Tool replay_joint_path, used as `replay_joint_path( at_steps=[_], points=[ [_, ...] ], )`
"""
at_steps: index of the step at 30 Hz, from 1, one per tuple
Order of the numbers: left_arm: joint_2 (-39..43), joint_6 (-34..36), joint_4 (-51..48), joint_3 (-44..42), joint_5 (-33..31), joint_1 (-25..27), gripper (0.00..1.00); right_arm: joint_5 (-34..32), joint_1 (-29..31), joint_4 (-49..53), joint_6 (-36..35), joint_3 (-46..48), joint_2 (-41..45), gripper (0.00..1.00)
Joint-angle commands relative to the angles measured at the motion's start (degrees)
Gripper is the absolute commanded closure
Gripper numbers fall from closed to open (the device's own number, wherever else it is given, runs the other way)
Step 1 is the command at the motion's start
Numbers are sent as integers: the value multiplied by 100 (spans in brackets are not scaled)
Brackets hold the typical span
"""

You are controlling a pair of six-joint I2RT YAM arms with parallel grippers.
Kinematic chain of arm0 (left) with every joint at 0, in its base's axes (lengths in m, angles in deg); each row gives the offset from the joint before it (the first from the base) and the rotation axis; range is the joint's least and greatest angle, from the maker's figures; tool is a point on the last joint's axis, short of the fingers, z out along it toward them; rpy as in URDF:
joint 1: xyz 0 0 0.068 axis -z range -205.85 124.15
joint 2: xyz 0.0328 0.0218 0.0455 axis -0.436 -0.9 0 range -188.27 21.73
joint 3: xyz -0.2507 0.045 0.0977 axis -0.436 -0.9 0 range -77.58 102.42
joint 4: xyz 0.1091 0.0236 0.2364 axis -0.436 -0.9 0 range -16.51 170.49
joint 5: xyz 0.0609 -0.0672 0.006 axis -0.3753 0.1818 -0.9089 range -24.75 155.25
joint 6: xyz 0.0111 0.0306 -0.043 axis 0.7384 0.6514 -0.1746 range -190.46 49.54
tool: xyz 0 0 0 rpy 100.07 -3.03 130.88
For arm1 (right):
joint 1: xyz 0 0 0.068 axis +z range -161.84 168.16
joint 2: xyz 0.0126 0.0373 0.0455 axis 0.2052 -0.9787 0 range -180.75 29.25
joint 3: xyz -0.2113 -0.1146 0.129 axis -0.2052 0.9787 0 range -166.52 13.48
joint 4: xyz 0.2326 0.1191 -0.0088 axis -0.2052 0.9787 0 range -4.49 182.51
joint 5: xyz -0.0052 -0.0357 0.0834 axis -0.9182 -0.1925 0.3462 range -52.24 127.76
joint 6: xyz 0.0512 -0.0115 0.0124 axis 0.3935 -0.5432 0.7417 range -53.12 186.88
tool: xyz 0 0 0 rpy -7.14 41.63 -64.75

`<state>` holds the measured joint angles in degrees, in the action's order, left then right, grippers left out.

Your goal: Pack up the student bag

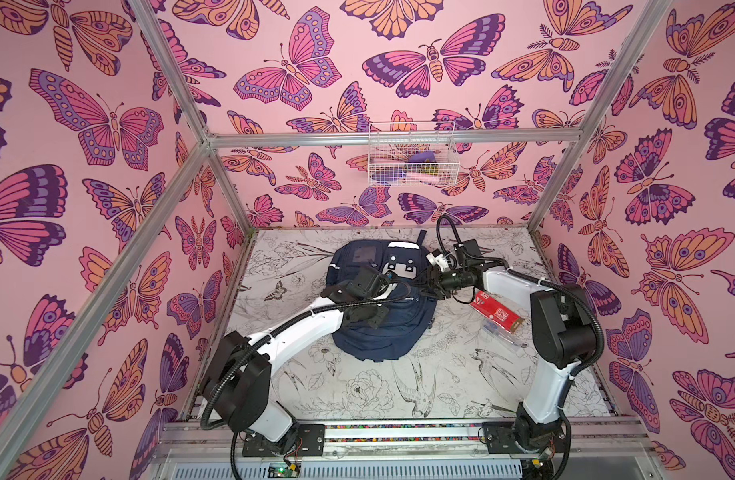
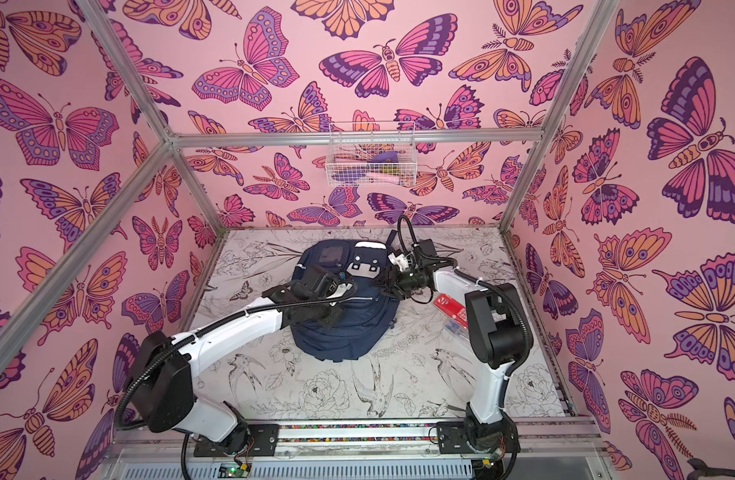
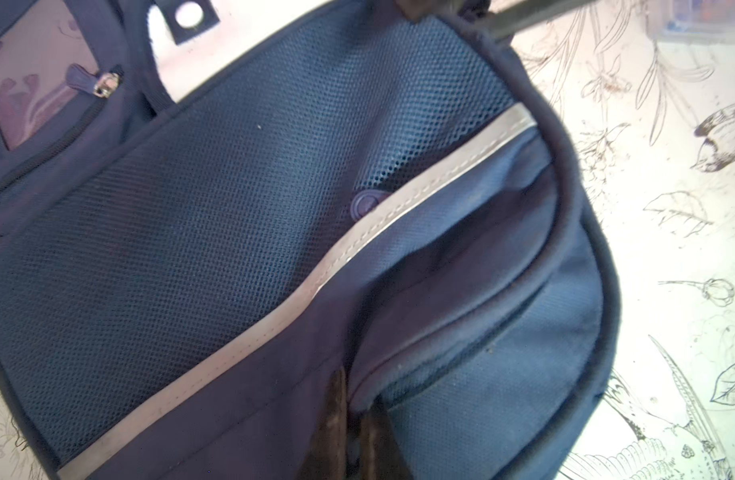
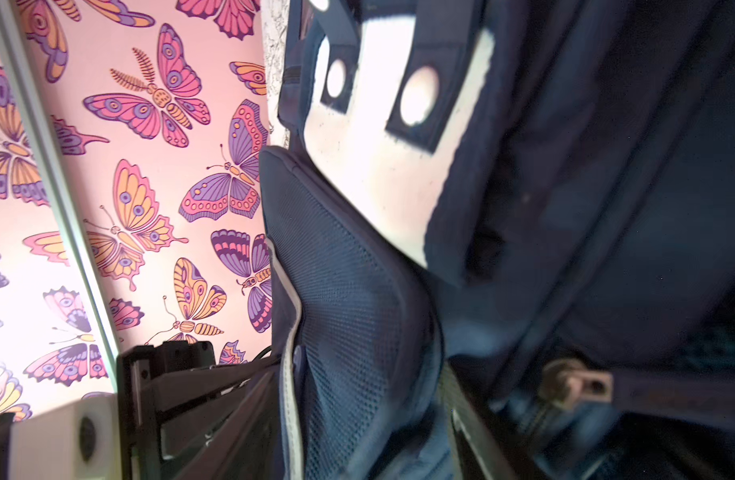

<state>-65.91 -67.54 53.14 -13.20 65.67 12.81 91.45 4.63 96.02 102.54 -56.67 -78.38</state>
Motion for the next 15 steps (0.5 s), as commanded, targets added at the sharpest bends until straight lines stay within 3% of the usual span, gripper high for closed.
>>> replay_joint_path(
  at_steps=[1, 15],
  points=[
    [198, -473, 204, -57, 94, -117, 100, 330, -2, -295, 142, 318, 275, 38],
    [297, -757, 215, -206, 327, -173, 100, 511, 2, -1175, 589, 1229, 1002, 47]
  ],
)
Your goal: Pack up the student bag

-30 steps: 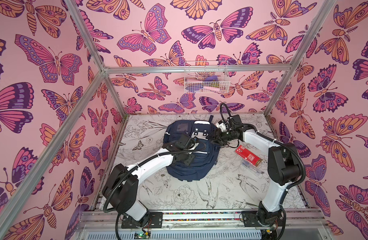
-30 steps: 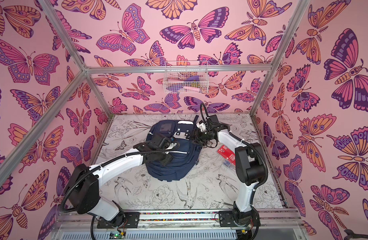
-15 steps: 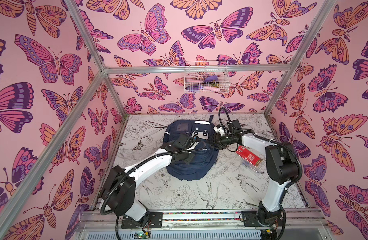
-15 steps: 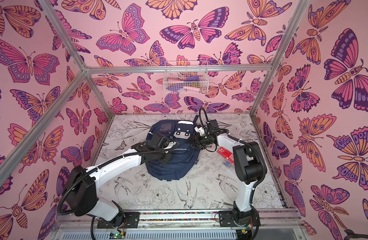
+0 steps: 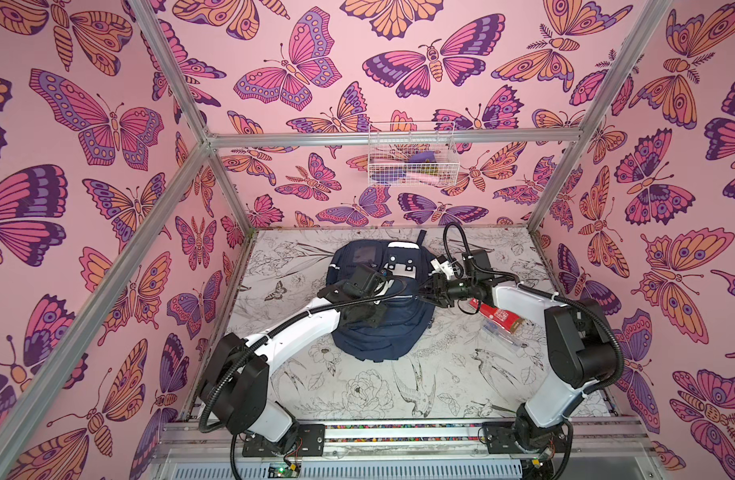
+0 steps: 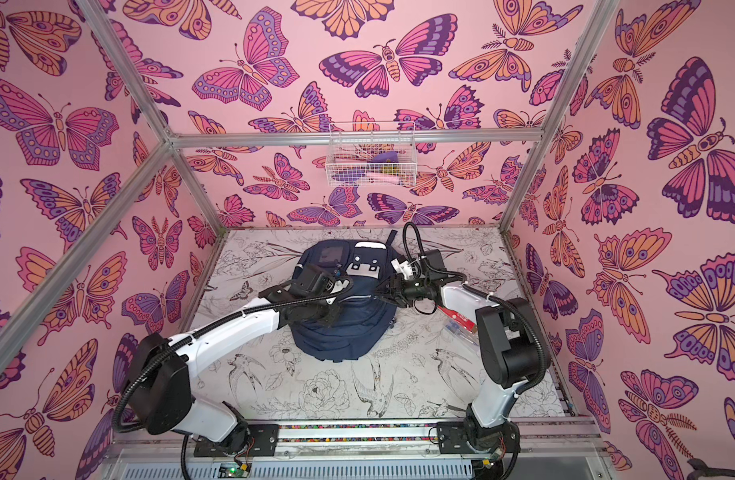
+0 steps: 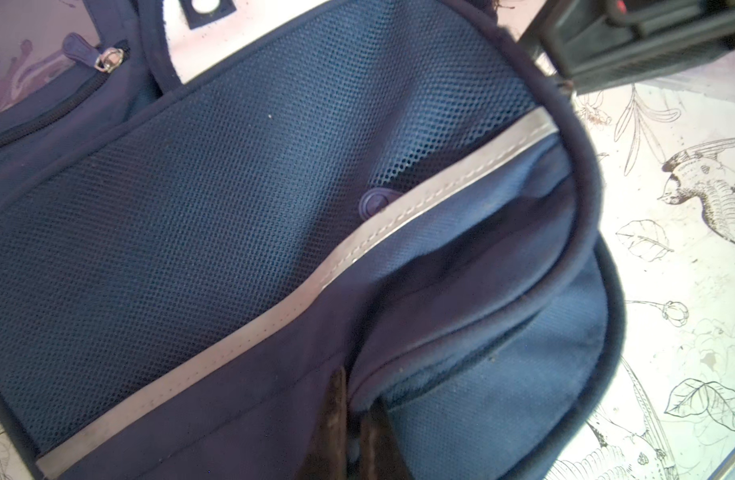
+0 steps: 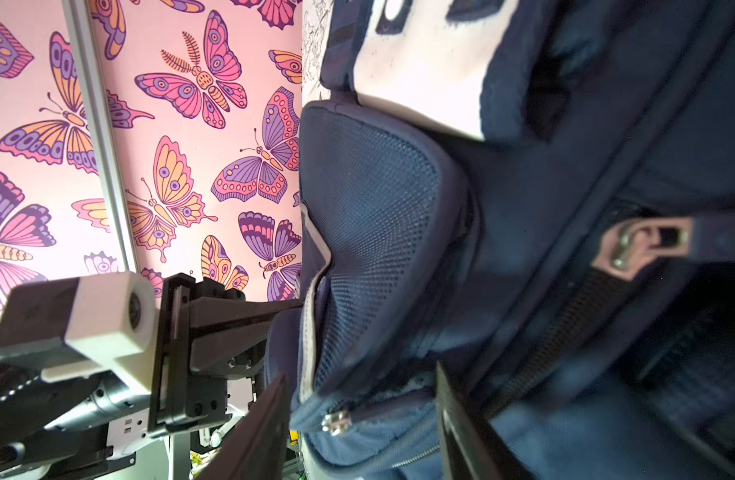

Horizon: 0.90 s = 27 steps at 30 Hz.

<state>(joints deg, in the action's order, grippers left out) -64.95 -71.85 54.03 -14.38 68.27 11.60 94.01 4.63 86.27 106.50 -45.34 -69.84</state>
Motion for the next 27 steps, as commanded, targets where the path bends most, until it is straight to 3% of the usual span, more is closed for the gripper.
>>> replay_joint_path(
  at_steps=[1, 7, 14, 23, 27],
  points=[
    [203, -327, 124, -97, 58, -45, 100, 255, 5, -259, 238, 129, 156, 49],
    [213, -336, 123, -106, 91, -60, 100, 242, 5, -742, 521, 469, 313, 58],
    [141, -353, 115, -62, 156, -71, 100, 103, 14, -702, 503, 764, 642, 61],
    [63, -384, 117, -78, 210, -70, 100, -53, 120, -683, 456, 823, 589, 60],
    [64, -405, 115, -96, 270, -71, 100, -362, 251, -26, 1, 558, 574, 54]
  ],
)
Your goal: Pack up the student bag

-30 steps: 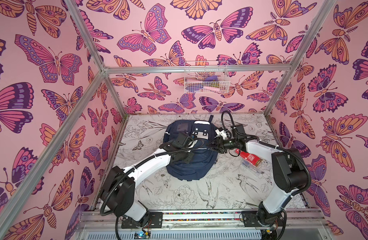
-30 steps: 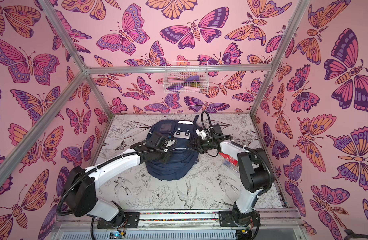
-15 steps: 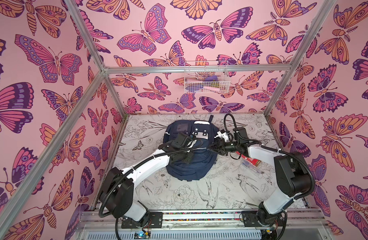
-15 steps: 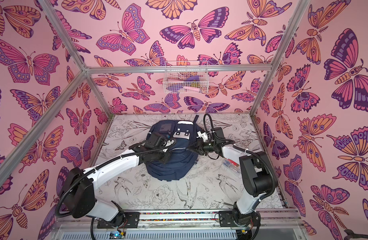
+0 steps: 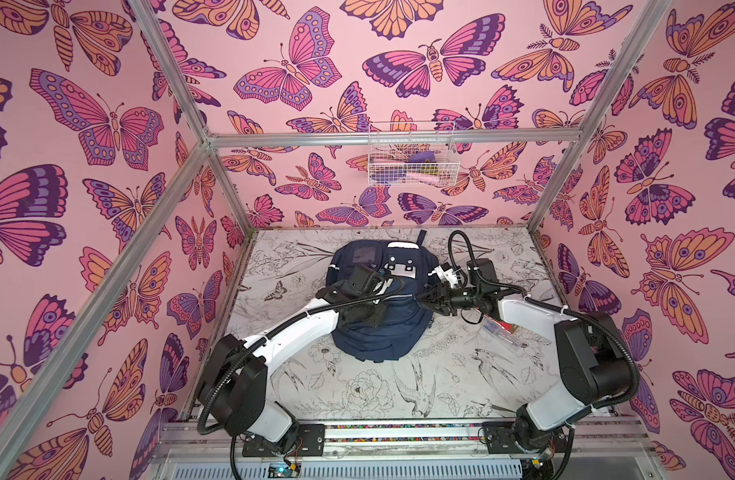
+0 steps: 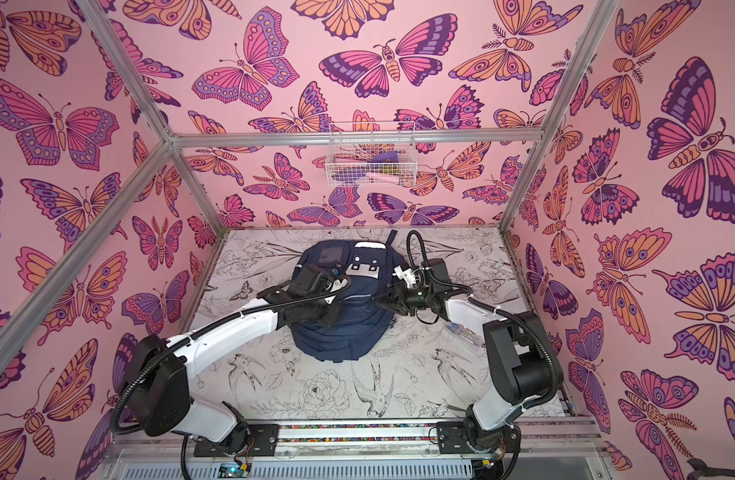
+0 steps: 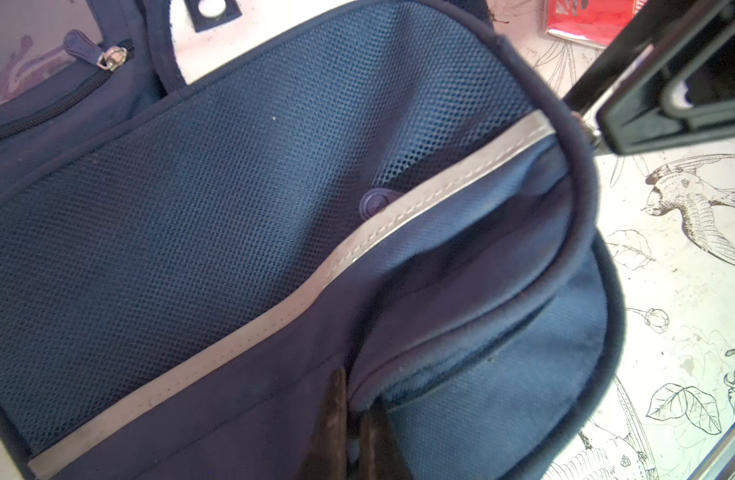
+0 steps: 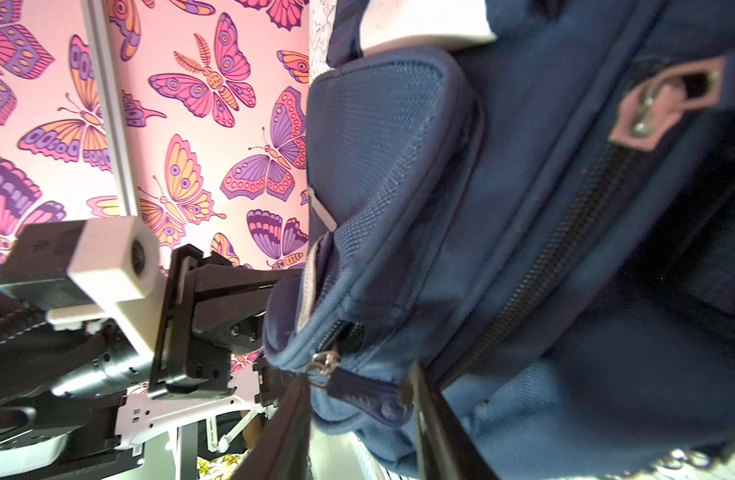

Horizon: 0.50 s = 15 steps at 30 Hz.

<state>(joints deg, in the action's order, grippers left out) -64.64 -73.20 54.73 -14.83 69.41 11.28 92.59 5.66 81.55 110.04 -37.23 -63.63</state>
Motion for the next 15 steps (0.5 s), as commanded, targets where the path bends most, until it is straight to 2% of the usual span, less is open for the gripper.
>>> replay_joint_path(
  at_steps=[1, 6, 10, 15],
  points=[
    [44, -271, 45, -60, 164, -38, 100, -345, 200, 731, -545, -356, -33, 53],
    [64, -279, 45, -101, 197, -38, 100, -1347, 403, 2165, -1482, -885, 145, 47],
    [66, -295, 45, -102, 243, -38, 100, -1956, 502, 2608, -1875, -1008, 461, 45],
    [27, -317, 47, -78, 299, -37, 100, -2175, 747, 3008, -2382, -1213, 456, 53]
  ],
)
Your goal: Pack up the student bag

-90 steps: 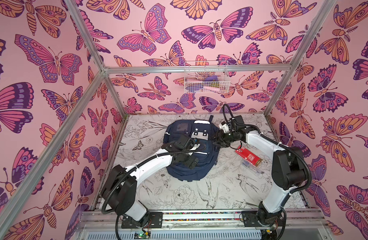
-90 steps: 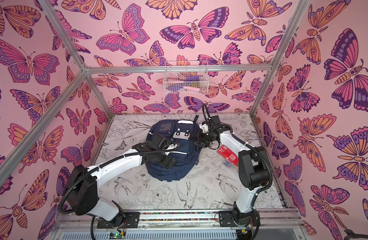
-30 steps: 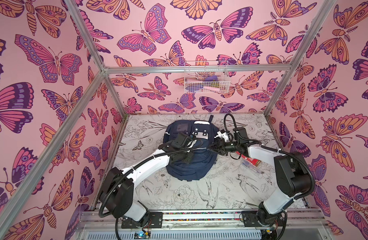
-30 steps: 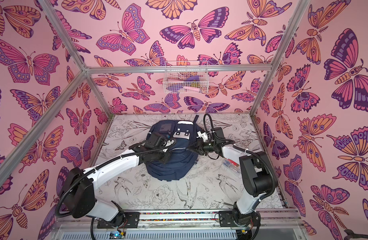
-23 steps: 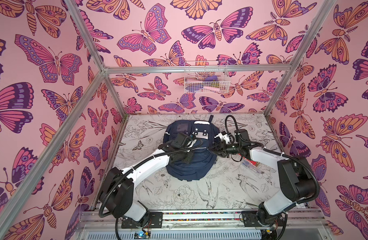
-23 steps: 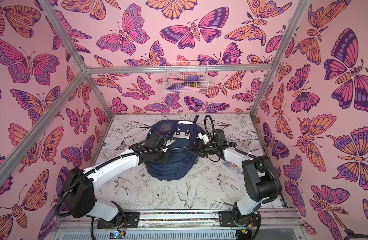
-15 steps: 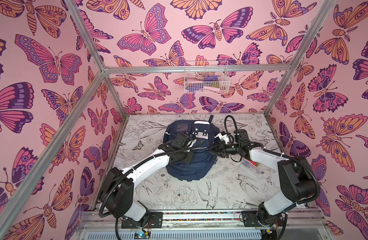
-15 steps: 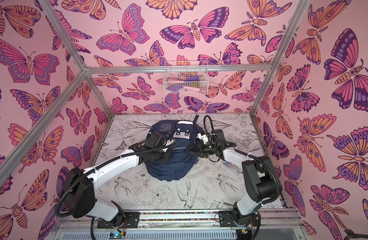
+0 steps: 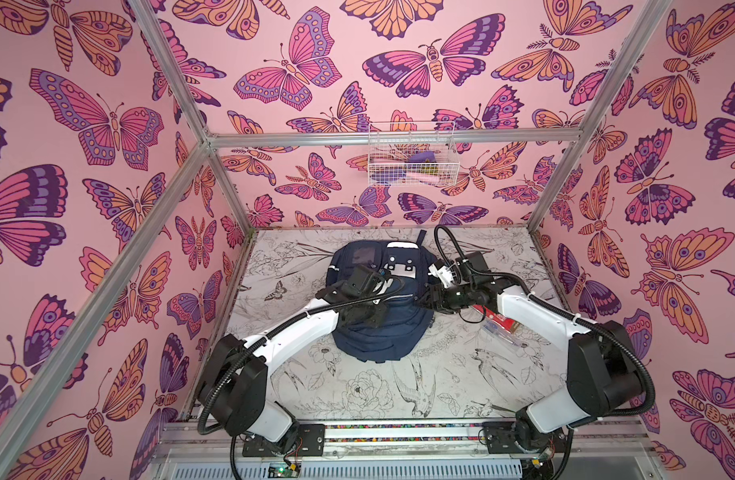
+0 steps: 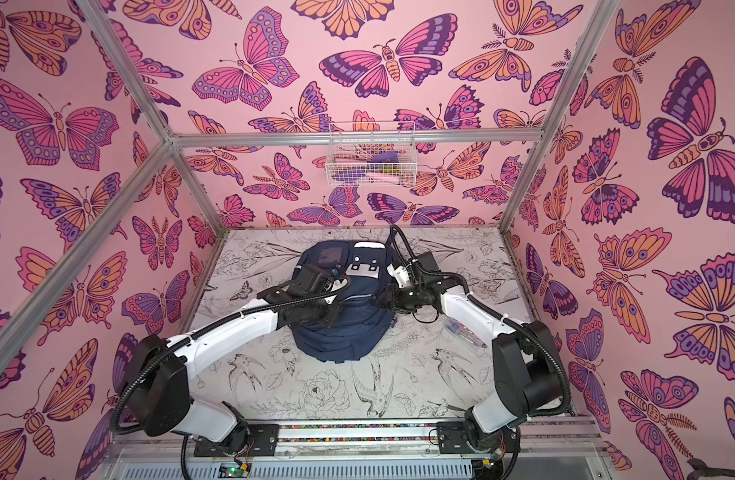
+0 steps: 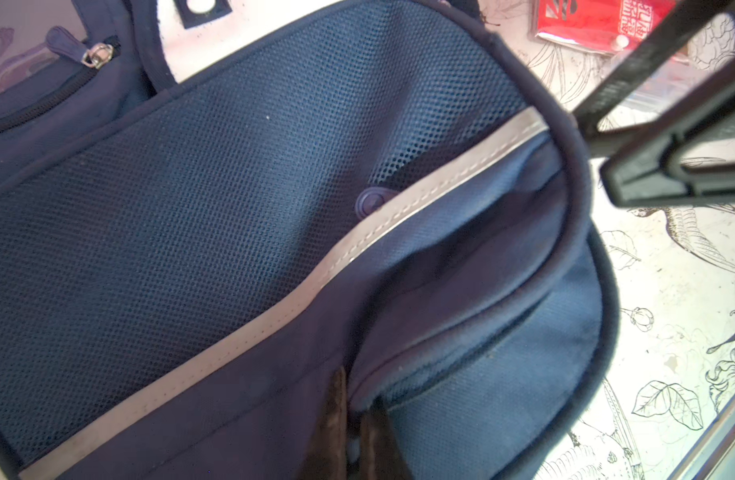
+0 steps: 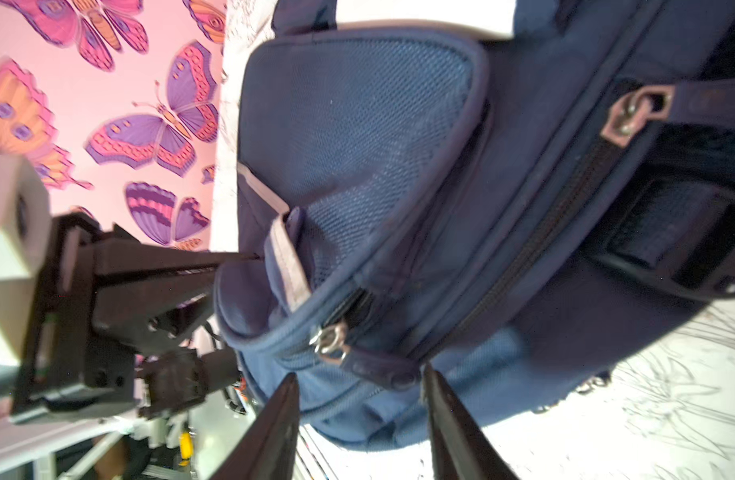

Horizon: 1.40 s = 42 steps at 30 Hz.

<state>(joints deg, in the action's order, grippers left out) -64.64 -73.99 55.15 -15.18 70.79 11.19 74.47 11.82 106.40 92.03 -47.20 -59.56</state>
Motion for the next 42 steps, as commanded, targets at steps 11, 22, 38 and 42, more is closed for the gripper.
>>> replay_joint_path(
  at_steps=[11, 22, 38, 42],
  points=[
    [43, -253, -31, -68, 210, -23, 100, -1156, 465, 906, -1072, -640, -277, 58],
    [1, -280, -41, -45, 272, -23, 100, -2005, 930, 1328, -1596, -1129, -598, 72],
    [-125, -415, -32, 17, 254, -30, 100, -2059, 1042, 1855, -1566, -1021, 31, 100],
    [-132, -744, -18, 152, 432, -30, 100, -1756, 1211, 2346, -1579, -1205, 34, 100]
  ],
)
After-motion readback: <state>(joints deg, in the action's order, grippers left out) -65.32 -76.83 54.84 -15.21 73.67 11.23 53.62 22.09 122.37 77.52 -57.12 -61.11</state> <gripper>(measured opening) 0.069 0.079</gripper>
